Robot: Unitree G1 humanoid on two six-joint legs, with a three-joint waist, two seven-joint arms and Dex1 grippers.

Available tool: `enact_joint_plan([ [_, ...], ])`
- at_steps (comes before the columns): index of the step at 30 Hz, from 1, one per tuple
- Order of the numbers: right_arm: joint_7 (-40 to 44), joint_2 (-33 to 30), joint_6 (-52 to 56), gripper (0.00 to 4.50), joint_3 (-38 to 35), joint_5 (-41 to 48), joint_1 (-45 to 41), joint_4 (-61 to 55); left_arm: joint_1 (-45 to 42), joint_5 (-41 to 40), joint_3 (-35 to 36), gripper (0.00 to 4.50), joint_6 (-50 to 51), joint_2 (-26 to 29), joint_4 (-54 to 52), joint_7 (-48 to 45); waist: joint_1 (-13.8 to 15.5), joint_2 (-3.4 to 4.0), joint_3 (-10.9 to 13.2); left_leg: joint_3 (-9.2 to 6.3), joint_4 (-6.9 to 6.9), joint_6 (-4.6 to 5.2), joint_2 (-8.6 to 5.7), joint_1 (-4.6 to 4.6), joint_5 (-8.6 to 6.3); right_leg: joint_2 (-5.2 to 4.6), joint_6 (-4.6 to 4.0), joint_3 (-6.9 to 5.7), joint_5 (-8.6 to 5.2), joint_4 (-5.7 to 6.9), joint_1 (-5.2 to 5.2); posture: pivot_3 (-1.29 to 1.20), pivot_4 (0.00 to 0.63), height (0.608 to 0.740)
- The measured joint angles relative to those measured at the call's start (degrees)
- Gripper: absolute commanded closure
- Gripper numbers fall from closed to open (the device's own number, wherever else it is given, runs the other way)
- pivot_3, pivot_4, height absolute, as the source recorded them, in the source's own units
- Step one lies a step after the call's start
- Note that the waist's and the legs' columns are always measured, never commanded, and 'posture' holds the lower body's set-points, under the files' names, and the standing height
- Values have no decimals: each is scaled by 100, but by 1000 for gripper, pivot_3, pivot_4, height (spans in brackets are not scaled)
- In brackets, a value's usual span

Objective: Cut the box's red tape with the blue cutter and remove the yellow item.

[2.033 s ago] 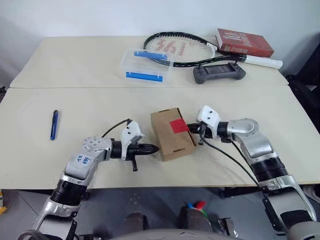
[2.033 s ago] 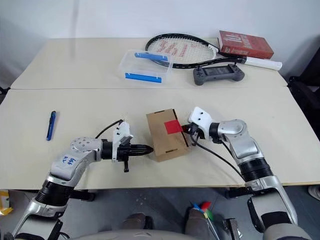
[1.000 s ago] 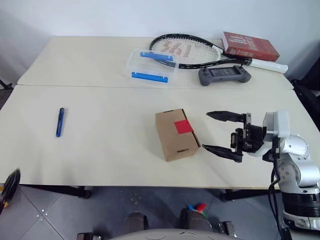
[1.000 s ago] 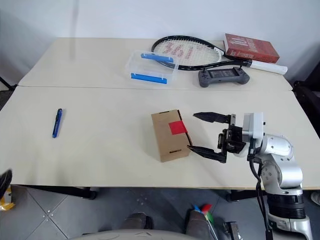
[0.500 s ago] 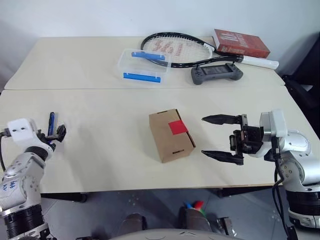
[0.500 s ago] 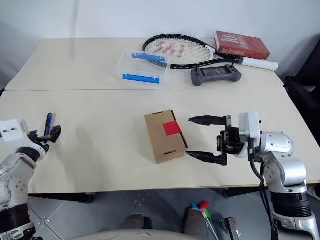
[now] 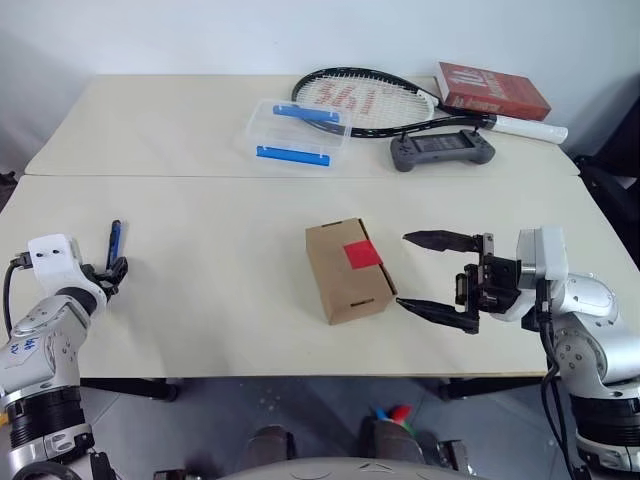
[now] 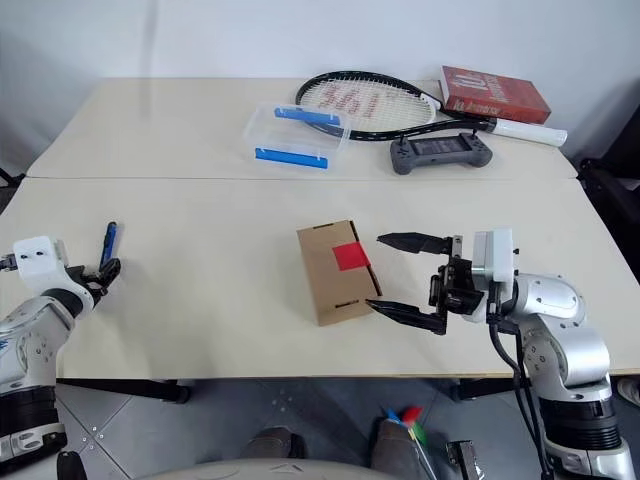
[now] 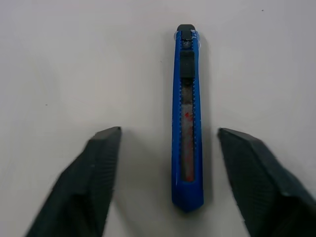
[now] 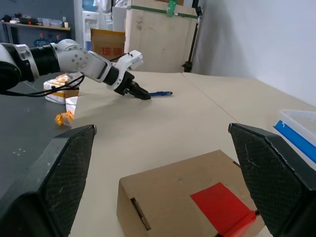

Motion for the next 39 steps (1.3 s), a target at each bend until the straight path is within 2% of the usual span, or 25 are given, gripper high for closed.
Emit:
enact_joint_plan([
  [6,-96,3,-2,0,0,0,26,-38,110,-11,43,3936,23,-74,-54,-63,11,25,-15,11,0,0,0,6,0,0,0,7,0,1,1,0,150,740],
  [7,-110,3,-2,0,0,0,26,-38,117,-11,47,4117,33,-80,-66,-68,15,27,-16,12,1,0,0,7,0,0,0,8,0,2,1,0,150,740],
  [14,-126,30,-7,0,11,-12,-36,-32,228,54,30,4131,11,-87,-231,-166,25,37,-22,15,0,2,0,7,-1,-1,0,11,0,2,-1,0,150,740],
  [20,-121,34,-11,0,11,-13,-40,-24,549,140,5,4131,-654,-70,-246,-585,24,36,-21,15,-1,3,1,2,-1,0,0,8,0,-3,-3,0,150,740],
  [23,-115,33,-10,0,11,-13,-36,-17,786,209,-131,4131,-829,171,-282,-906,15,34,-21,16,-3,3,3,2,-2,0,0,7,0,-5,-5,0,150,740],
  [26,-111,34,-5,0,11,-14,-19,-16,968,349,-297,3583,-888,420,-373,-1134,11,34,-21,19,-5,4,4,2,-3,0,0,7,0,-5,-7,0,150,740],
  [28,-110,33,0,0,12,-13,-11,-16,1043,505,-463,2993,-932,564,-489,-1251,26,35,-21,19,-5,5,5,2,-3,0,0,7,0,-7,-7,0,150,740],
  [38,-105,33,10,0,53,-12,-15,-16,967,674,-503,12,-1149,374,-520,-1244,58,36,-20,17,-4,6,4,1,-4,-1,0,7,0,-7,-4,0,150,740],
  [39,-104,32,10,0,53,-12,-15,-16,965,666,-466,12,-1194,305,-520,-1240,59,36,-20,17,-4,7,4,1,-4,-1,0,7,0,-7,-4,0,150,740],
])
